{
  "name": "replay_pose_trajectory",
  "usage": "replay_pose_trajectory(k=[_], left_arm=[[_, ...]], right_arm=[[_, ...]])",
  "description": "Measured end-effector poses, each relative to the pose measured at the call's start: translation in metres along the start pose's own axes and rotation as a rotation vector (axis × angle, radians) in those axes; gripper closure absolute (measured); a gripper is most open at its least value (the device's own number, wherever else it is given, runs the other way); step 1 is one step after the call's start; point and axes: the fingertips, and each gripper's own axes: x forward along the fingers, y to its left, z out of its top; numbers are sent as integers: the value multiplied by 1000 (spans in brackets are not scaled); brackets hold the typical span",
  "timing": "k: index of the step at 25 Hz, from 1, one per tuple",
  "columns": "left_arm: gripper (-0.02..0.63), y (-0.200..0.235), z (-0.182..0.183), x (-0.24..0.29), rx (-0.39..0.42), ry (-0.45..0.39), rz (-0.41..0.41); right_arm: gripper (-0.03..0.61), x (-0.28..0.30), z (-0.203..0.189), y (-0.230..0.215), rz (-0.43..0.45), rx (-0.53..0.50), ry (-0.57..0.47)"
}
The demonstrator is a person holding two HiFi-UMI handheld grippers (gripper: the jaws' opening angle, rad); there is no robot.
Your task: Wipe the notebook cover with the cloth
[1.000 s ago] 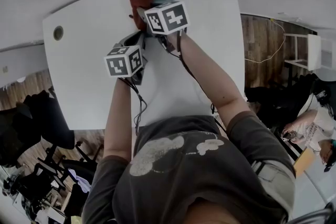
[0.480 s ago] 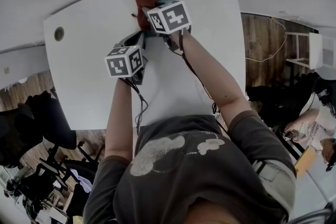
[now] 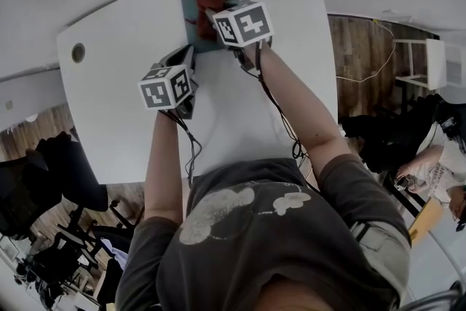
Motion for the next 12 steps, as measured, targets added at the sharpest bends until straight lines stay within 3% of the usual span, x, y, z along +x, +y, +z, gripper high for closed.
replay_pose_trajectory(k=[12], left_arm=[[606,-1,0,0,22,-8,17]], right_arm=[[500,-26,-8,-36,-69,53,-29]])
